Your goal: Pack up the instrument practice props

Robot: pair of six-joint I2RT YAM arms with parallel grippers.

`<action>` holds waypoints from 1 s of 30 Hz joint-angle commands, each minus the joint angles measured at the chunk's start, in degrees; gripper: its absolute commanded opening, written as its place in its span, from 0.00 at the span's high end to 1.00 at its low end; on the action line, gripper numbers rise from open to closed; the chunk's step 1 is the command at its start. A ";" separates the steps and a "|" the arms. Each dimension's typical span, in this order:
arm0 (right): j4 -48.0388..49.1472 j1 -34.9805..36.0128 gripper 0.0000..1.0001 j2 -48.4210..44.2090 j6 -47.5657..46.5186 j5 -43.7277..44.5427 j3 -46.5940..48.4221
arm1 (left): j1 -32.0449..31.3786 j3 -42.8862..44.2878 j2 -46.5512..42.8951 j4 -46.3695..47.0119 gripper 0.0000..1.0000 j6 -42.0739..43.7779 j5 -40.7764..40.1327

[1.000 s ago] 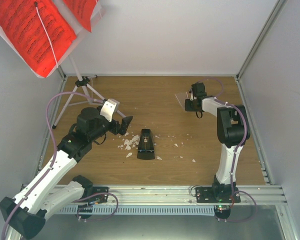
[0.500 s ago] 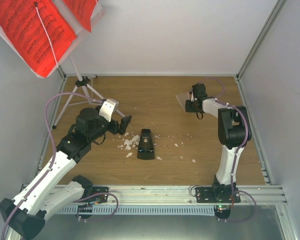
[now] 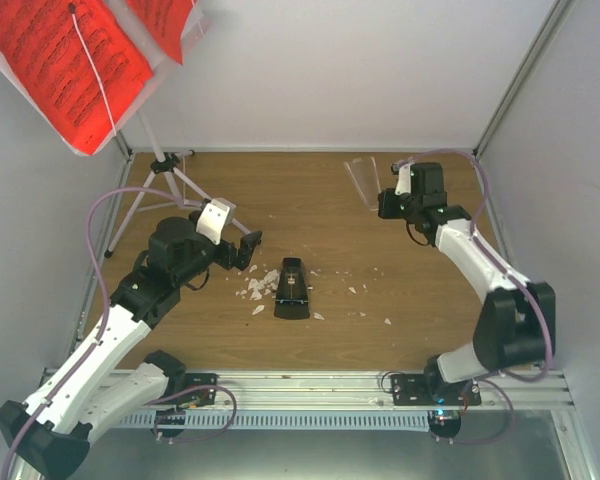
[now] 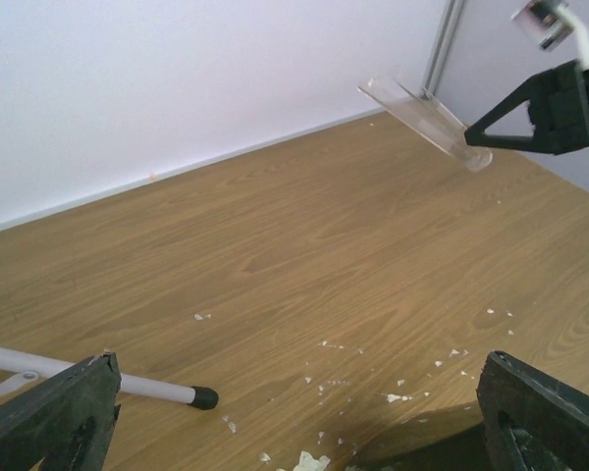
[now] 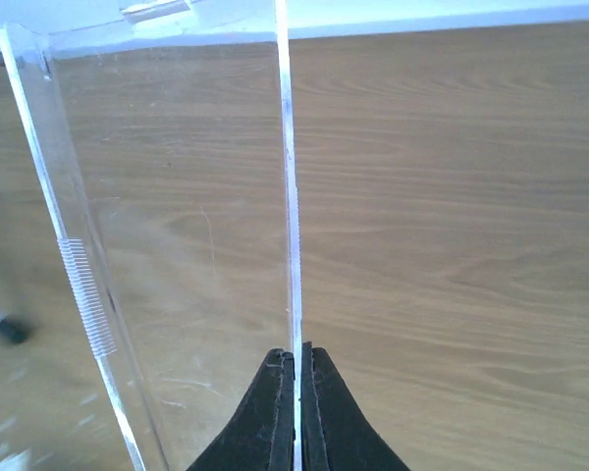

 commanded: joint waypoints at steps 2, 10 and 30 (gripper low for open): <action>-7.54 6.11 1.00 -9.68 -0.59 -11.63 -2.22 | 0.44 -1.50 -1.44 4.43 0.01 1.60 5.86; -18.80 17.12 0.99 -20.31 0.24 -17.14 -1.16 | 0.39 2.56 -2.62 3.89 0.01 3.13 10.75; -44.72 29.50 0.99 -27.92 4.63 -26.19 -0.49 | -12.43 22.44 6.28 -19.47 0.19 4.27 33.44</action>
